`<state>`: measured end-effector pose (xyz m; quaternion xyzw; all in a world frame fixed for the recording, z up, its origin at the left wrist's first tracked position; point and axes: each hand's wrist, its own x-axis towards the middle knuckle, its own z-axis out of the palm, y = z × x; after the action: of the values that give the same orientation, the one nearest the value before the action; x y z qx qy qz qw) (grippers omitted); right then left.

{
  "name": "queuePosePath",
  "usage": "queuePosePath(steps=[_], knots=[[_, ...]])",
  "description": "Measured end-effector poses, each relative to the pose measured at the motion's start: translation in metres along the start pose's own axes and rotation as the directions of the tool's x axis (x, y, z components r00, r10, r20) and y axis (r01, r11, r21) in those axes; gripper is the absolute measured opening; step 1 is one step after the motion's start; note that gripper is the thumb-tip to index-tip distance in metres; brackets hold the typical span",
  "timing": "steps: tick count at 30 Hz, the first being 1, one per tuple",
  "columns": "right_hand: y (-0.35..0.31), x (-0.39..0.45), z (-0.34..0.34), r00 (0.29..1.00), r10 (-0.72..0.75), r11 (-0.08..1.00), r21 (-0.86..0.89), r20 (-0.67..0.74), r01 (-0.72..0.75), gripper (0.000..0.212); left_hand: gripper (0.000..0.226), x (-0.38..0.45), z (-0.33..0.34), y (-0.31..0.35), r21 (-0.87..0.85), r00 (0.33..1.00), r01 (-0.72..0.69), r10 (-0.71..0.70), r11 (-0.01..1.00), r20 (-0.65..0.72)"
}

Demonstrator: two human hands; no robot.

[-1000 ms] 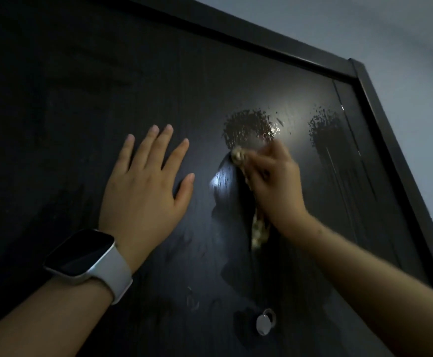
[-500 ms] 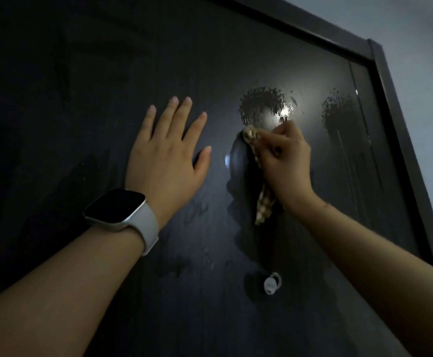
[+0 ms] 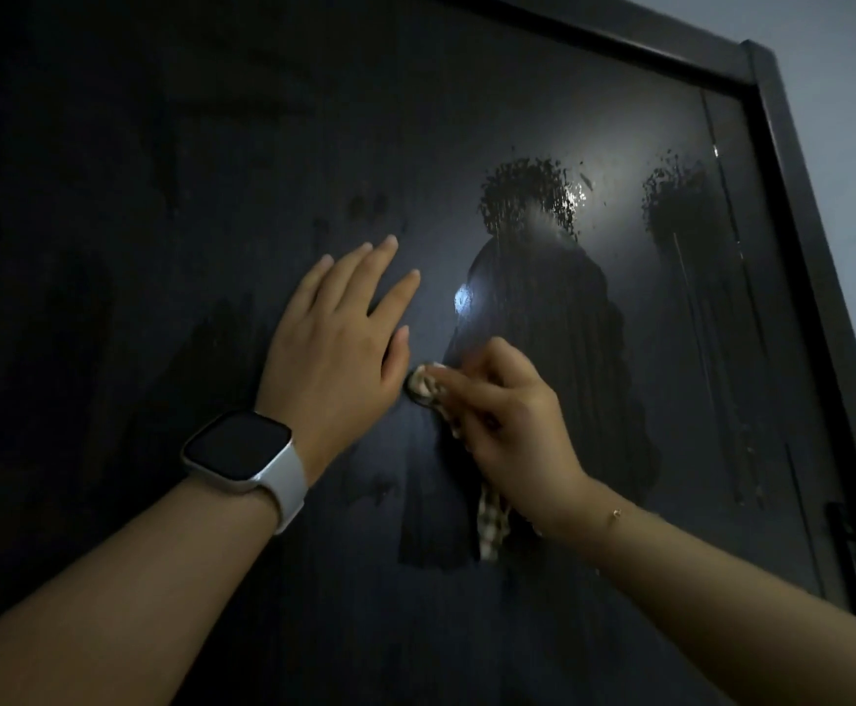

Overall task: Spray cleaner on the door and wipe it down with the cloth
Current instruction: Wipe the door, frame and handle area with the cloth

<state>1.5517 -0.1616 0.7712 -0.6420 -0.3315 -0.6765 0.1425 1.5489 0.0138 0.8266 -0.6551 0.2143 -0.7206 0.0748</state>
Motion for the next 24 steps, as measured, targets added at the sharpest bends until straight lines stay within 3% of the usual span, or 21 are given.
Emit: queuePosePath(steps=[2,6,8,11,15,18,21,24], knots=[[-0.011,-0.017,0.004,1.0,0.004,1.0,-0.001,0.011,-0.004,0.018,0.049,-0.013,-0.005,-0.001,0.002,1.0,-0.008,0.008,1.0,0.025],[-0.039,-0.093,0.0,0.943,-0.203,0.974,0.158,0.263,0.165,0.03,0.049,-0.041,-0.014,-0.001,0.034,0.998,-0.009,0.007,0.999,0.063],[-0.038,-0.099,-0.003,0.919,-0.247,0.964,0.179,0.307,0.199,0.032,0.049,-0.053,-0.018,0.0,0.034,0.997,0.012,-0.014,0.999,0.076],[-0.028,-0.063,-0.002,0.952,-0.201,0.979,0.082,0.23,0.187,0.025,0.047,-0.061,-0.02,0.0,-0.001,0.996,0.023,-0.023,1.0,0.081],[-0.022,-0.006,0.013,1.0,0.009,0.999,0.04,0.009,-0.009,0.019,0.046,-0.065,-0.024,-0.002,-0.066,0.993,0.035,-0.028,0.997,0.11],[-0.029,-0.007,0.019,0.997,0.066,0.997,0.042,-0.027,-0.065,0.017,0.047,-0.077,-0.03,-0.01,-0.049,0.99,0.079,-0.073,0.996,0.121],[-0.046,-0.051,0.015,0.993,-0.075,0.997,0.042,0.095,0.071,0.02,0.048,-0.097,-0.035,-0.014,-0.019,0.989,0.093,-0.091,0.995,0.116],[-0.059,-0.091,0.009,0.936,-0.213,0.975,0.12,0.278,0.186,0.029,0.048,-0.106,-0.034,-0.012,-0.008,0.992,0.078,-0.077,0.997,0.102]])
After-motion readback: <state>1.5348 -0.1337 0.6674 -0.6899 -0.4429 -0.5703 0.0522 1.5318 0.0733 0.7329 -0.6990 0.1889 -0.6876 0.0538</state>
